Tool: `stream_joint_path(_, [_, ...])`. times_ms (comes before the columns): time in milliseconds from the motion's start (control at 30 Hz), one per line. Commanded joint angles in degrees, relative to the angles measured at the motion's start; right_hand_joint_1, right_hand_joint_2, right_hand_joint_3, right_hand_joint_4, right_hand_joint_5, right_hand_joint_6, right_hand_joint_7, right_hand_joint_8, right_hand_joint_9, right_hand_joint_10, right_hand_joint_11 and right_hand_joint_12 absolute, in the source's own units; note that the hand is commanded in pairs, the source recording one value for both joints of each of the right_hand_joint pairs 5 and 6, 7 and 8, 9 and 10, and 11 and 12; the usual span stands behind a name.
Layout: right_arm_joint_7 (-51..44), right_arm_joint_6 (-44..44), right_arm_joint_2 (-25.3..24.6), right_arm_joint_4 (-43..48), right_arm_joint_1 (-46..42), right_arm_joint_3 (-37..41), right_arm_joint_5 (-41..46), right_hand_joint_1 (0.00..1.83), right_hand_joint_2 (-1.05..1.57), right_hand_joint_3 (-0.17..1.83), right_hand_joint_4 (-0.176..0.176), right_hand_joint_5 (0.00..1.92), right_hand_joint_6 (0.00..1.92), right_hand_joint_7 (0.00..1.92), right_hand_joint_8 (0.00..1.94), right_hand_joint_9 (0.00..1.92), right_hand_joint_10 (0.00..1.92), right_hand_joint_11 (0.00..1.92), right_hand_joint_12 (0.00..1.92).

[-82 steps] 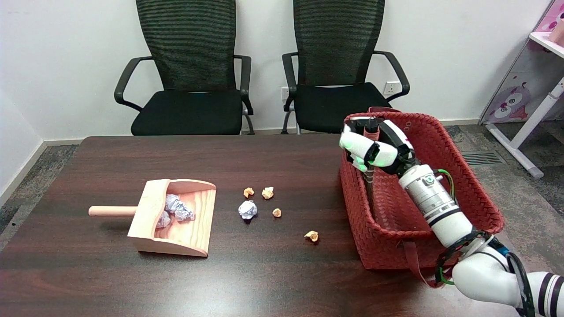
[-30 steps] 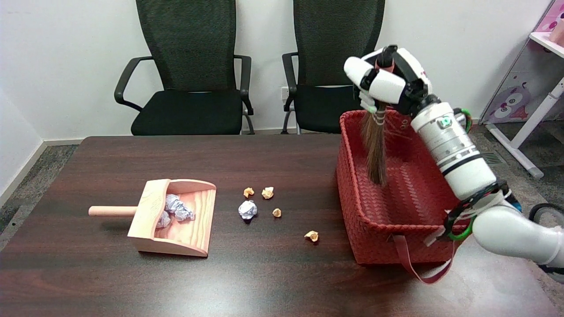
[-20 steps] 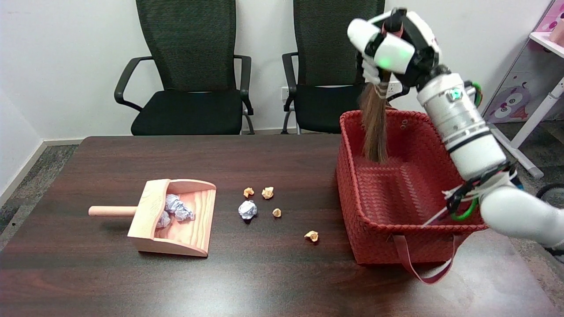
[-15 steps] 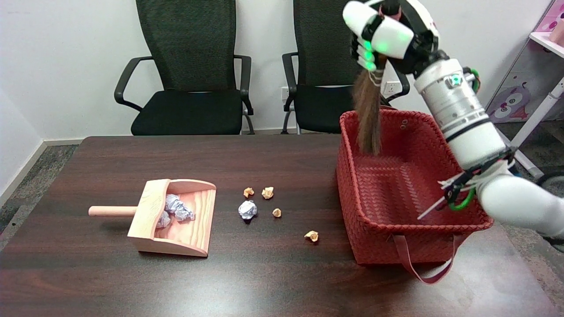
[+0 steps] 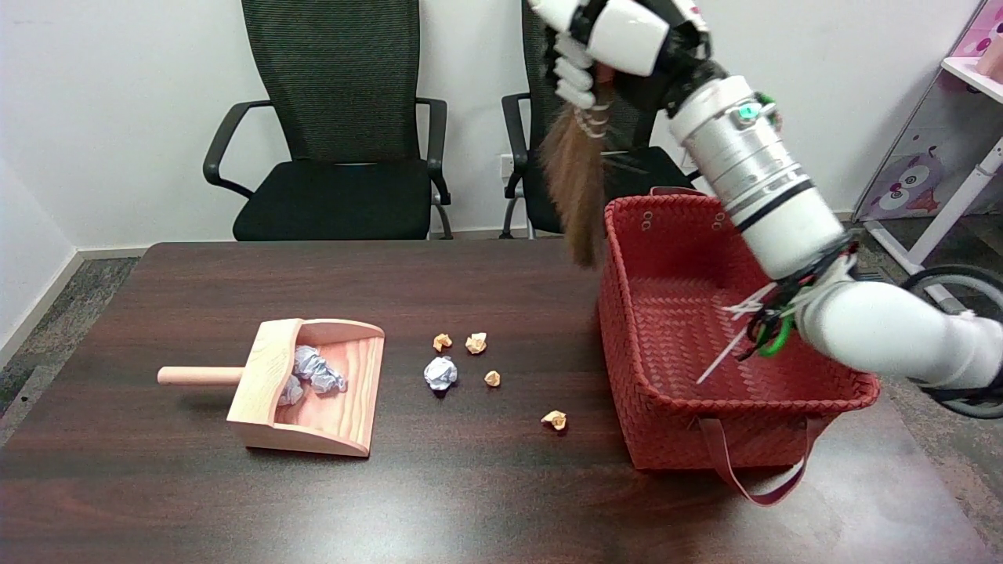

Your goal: Pick up the broom by its handle.

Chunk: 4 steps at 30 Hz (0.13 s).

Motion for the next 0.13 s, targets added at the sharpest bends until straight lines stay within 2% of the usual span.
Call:
stream_joint_path(33, [-6.6, -1.3, -11.4, 4.9, 8.5, -15.0, 5.0, 0.96, 1.57, 1.36, 0.173, 1.92, 1.92, 1.92, 1.92, 1.92, 1.92, 1.92, 1.92])
stream_joint_path(133, [-14.5, -0.9, -12.4, 5.1, 7.7, -16.4, 5.8, 0.96, 1.57, 1.35, 0.169, 1.92, 1.92, 1.92, 1.92, 1.92, 1.92, 1.92, 1.92])
